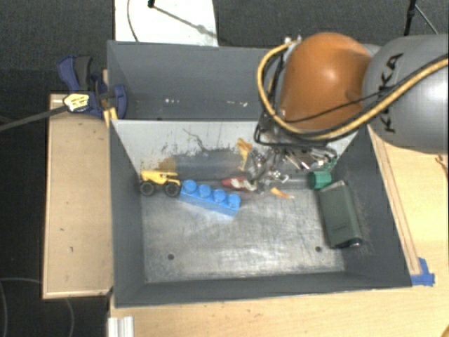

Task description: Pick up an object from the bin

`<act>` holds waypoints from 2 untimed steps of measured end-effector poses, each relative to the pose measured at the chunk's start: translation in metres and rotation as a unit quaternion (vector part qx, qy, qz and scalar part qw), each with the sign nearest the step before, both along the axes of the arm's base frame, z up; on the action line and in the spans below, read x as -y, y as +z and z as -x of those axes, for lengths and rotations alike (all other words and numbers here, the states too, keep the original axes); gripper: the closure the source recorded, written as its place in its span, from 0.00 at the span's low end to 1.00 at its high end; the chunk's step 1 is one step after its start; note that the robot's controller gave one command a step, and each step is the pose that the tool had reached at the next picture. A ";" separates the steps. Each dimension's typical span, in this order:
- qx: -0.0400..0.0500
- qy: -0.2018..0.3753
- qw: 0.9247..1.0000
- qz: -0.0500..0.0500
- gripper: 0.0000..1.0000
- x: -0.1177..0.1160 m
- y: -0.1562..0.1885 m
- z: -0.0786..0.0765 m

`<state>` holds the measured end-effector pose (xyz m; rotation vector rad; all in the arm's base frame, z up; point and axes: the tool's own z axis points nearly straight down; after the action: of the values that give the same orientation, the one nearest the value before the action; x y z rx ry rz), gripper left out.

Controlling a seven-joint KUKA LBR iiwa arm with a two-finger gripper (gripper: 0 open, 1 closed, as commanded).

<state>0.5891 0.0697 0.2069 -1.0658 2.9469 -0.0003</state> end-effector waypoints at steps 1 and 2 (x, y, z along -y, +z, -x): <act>-0.003 -0.143 0.990 0.000 1.00 -0.030 -0.028 0.028; -0.003 -0.144 0.990 0.000 1.00 -0.030 -0.028 0.028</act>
Offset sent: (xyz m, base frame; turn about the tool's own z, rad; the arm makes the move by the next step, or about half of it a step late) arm 0.0000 0.0000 0.0000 0.0000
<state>0.5612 0.0995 0.1792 -0.6321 3.0750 0.0016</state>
